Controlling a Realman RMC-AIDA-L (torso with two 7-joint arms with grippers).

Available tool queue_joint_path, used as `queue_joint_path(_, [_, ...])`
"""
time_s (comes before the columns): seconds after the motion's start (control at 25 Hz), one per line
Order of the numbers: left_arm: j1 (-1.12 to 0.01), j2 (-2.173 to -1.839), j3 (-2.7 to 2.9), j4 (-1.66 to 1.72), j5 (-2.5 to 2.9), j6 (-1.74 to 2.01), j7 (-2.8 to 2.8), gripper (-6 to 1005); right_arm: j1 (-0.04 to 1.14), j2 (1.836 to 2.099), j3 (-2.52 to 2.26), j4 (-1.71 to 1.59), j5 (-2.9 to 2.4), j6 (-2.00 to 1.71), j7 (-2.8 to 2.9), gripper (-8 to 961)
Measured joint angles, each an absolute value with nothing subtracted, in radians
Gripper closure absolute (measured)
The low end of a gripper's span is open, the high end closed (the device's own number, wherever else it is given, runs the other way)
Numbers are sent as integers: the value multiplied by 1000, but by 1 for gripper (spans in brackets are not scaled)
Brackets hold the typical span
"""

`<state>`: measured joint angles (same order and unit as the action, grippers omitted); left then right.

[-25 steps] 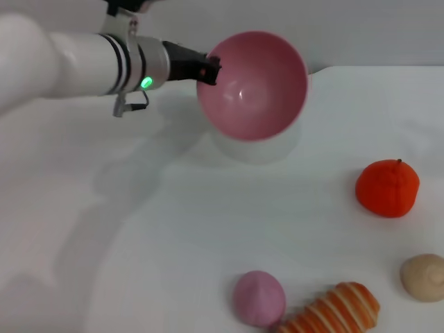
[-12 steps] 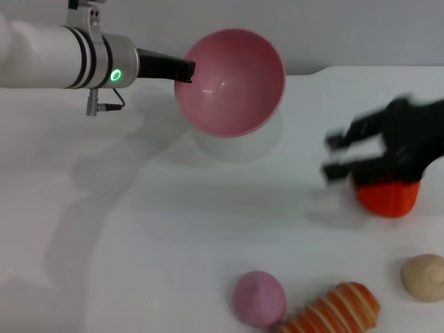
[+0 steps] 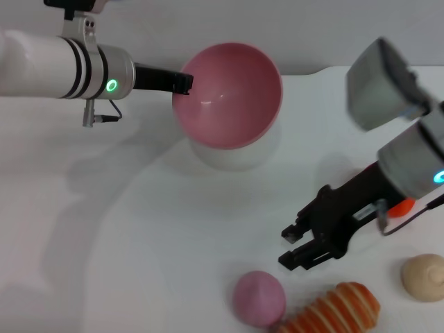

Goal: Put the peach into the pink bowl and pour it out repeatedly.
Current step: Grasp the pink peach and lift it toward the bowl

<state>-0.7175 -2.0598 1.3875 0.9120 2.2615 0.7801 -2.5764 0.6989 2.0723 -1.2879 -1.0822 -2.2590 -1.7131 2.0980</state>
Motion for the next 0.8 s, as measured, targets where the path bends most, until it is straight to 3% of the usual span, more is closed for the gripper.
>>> queue_joint_path(0.8, [-682,-2063,1403,910,2236,770,-2569,960,722,2080,-1629,-882,-2158,-1416,2108,502])
